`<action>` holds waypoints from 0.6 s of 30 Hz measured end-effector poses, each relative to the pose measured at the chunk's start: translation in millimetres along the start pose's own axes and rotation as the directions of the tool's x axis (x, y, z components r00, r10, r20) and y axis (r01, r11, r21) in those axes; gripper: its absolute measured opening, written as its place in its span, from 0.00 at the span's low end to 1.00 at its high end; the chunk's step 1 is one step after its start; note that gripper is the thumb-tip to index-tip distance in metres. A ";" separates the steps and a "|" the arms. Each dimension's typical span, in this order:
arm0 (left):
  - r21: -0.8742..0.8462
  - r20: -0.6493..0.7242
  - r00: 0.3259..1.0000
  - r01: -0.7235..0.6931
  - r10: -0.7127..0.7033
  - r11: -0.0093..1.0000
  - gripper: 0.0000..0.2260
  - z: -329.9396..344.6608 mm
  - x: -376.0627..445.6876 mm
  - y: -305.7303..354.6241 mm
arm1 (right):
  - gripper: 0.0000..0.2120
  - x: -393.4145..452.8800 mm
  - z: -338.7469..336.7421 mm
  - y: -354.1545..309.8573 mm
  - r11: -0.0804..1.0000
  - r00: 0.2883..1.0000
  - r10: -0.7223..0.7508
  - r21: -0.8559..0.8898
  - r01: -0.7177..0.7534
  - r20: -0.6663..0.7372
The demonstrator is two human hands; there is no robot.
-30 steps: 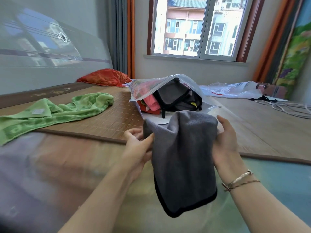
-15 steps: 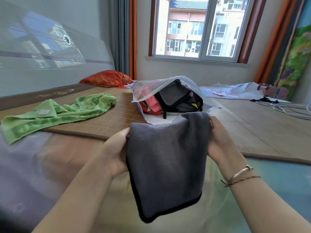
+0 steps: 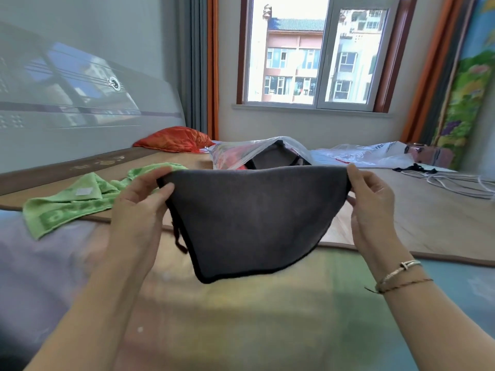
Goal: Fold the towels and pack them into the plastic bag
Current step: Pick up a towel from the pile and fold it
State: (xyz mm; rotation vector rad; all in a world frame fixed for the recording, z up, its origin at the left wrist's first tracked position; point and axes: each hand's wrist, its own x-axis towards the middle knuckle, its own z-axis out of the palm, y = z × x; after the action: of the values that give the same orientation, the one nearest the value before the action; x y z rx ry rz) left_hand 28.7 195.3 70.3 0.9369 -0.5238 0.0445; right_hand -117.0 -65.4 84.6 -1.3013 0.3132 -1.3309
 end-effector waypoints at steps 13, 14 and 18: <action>0.105 -0.153 0.958 0.260 -0.242 0.960 0.06 -10.3 14.7 -15.5 | 0.12 7.4 -1.3 15.4 0.946 0.995 -0.040 -0.324 0.009 -0.089; 0.068 -0.109 0.932 0.354 -0.346 0.933 0.07 -11.2 19.1 -24.6 | 0.12 12.0 -2.9 29.9 0.944 0.995 0.032 -0.324 -0.060 -0.090; 0.099 0.057 0.872 0.479 -0.485 0.872 0.25 -5.4 41.4 -57.8 | 0.11 23.4 1.3 78.5 0.928 0.967 0.243 -0.271 -0.255 -0.078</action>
State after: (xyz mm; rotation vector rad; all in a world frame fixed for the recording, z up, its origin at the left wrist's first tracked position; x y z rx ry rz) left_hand 82.1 157.1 42.6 1.1327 -0.3497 -0.4308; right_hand -67.8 -105.5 32.8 -1.4129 0.6948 -1.1260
